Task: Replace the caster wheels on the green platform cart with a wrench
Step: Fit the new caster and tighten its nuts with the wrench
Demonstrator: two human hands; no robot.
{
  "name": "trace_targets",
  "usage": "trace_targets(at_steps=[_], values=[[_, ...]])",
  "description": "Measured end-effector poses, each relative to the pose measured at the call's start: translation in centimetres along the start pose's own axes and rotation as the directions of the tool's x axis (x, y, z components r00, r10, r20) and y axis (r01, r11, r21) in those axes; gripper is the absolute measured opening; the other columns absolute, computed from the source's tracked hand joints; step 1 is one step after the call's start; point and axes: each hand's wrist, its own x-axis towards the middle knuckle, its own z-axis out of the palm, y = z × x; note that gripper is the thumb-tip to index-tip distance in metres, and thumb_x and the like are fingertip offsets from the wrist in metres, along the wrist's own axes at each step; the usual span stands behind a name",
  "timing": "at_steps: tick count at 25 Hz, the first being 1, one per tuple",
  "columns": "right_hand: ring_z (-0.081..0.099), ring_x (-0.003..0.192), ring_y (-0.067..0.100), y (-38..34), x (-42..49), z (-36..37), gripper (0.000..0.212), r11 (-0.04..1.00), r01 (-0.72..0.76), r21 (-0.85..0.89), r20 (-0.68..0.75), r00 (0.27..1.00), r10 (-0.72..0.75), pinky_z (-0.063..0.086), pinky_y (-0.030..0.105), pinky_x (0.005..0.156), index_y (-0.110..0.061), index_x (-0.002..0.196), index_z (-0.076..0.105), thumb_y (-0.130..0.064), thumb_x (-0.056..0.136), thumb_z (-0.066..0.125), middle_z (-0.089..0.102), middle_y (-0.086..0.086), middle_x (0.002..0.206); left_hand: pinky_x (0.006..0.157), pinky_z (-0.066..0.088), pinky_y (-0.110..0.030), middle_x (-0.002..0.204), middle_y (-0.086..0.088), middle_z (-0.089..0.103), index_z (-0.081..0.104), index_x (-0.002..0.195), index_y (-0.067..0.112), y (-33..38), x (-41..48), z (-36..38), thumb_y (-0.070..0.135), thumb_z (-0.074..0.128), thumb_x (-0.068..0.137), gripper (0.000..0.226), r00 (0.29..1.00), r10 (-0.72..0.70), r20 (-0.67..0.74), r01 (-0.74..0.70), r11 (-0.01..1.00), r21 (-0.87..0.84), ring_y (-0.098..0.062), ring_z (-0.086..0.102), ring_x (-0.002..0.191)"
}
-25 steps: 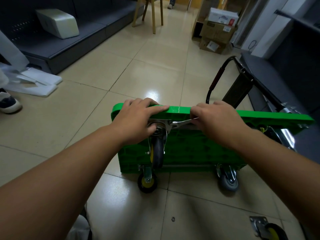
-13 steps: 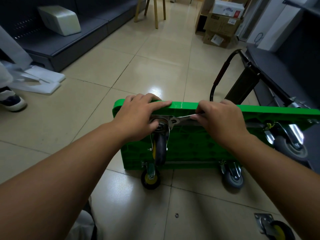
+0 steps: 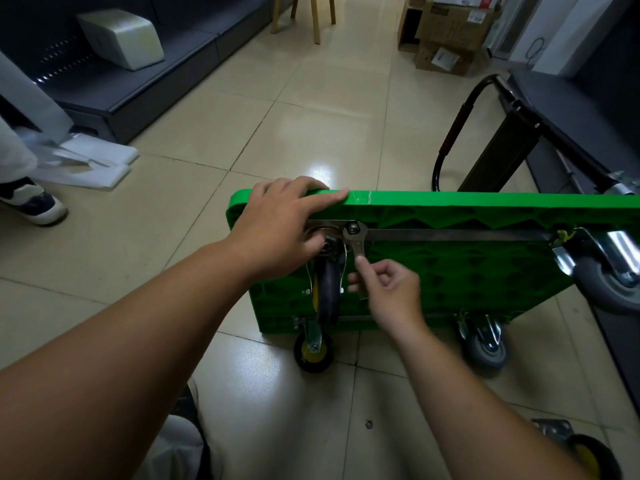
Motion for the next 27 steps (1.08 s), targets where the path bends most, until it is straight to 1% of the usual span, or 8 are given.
trace_targets(at_steps=[5,9,10,12,13,14,19,27], values=[[0.062,0.06,0.007,2.0,-0.7,2.0,0.029,0.979,-0.019,0.205,-0.019,1.0,0.024,0.047,0.019,0.057,-0.006,0.085,0.066,-0.033,0.096,0.065,0.069,0.0,0.068,0.112,0.02,-0.039,0.146,0.009,0.045,0.031,0.153,0.049,0.1,-0.3,-0.1,0.039,0.061,0.094,0.067,1.0,0.013,0.01,-0.013,1.0,0.002,-0.019,0.038,0.134],[0.06,0.063,0.017,5.3,-1.1,-3.3,0.025,0.992,-0.077,-0.104,0.031,0.996,0.081,0.047,0.026,0.057,-0.008,0.081,0.062,-0.029,0.093,0.07,0.067,0.006,0.07,0.111,0.019,-0.037,0.147,0.01,0.043,0.028,0.154,0.051,-0.2,-0.4,-0.4,0.038,0.061,0.094,0.069,0.999,0.018,0.035,-0.018,1.0,-0.014,-0.016,0.036,0.134],[0.06,0.067,0.019,6.3,-1.1,-5.2,0.027,0.92,-0.049,-0.389,0.061,0.995,0.079,0.044,0.03,0.06,-0.012,0.078,0.059,-0.032,0.092,0.071,0.066,0.005,0.072,0.111,0.019,-0.037,0.147,0.01,0.043,0.029,0.153,0.051,-0.2,-0.3,-0.4,0.037,0.06,0.094,0.069,0.999,0.014,0.036,-0.013,1.0,-0.015,-0.017,0.037,0.134],[0.065,0.086,0.025,6.2,-1.1,-8.6,0.021,0.413,0.137,-0.901,0.184,0.98,0.077,0.044,0.033,0.073,-0.02,0.085,0.058,-0.038,0.095,0.065,0.07,0.004,0.088,0.111,0.019,-0.036,0.146,0.01,0.044,0.03,0.153,0.05,-0.1,-0.1,-0.5,0.037,0.059,0.094,0.068,0.999,0.004,0.044,-0.003,1.0,-0.019,-0.017,0.037,0.134],[0.066,0.095,0.026,4.9,-1.1,-9.7,0.017,0.158,0.258,-0.953,0.268,0.962,0.048,0.043,0.033,0.081,-0.023,0.091,0.059,-0.039,0.096,0.061,0.071,0.003,0.096,0.111,0.019,-0.036,0.145,0.01,0.044,0.03,0.153,0.051,-0.1,0.0,-0.5,0.038,0.059,0.094,0.067,0.999,0.001,0.051,0.0,1.0,-0.024,-0.017,0.037,0.134],[0.066,0.094,0.025,3.0,-0.9,-10.5,0.015,0.036,0.359,-0.933,0.358,0.933,-0.026,0.041,0.033,0.083,-0.024,0.093,0.06,-0.039,0.097,0.06,0.072,0.002,0.097,0.111,0.019,-0.037,0.145,0.01,0.044,0.03,0.153,0.051,-0.1,0.1,-0.5,0.038,0.058,0.094,0.066,0.998,-0.003,0.057,0.005,1.0,-0.028,-0.017,0.037,0.134],[0.049,0.056,0.017,-8.6,-0.2,-9.9,0.018,-0.07,0.598,-0.798,0.49,0.577,-0.654,0.038,0.03,0.067,-0.019,0.076,0.062,-0.03,0.085,0.073,0.06,-0.002,0.065,0.111,0.024,-0.041,0.142,0.01,0.046,0.034,0.15,0.051,0.2,0.5,-0.8,0.039,0.059,0.094,0.062,0.995,-0.03,0.091,0.036,0.997,-0.072,-0.017,0.04,0.13],[0.06,0.065,0.025,-13.9,1.5,-7.3,0.018,-0.414,0.5,-0.761,0.638,0.459,-0.618,0.043,0.036,0.076,-0.016,0.082,0.064,-0.029,0.09,0.073,0.065,0.002,0.072,0.108,0.026,-0.042,0.142,0.006,0.048,0.04,0.149,0.048,0.7,0.9,-1.5,0.039,0.059,0.096,0.057,0.99,-0.063,0.124,0.076,0.992,-0.104,-0.02,0.042,0.13]])
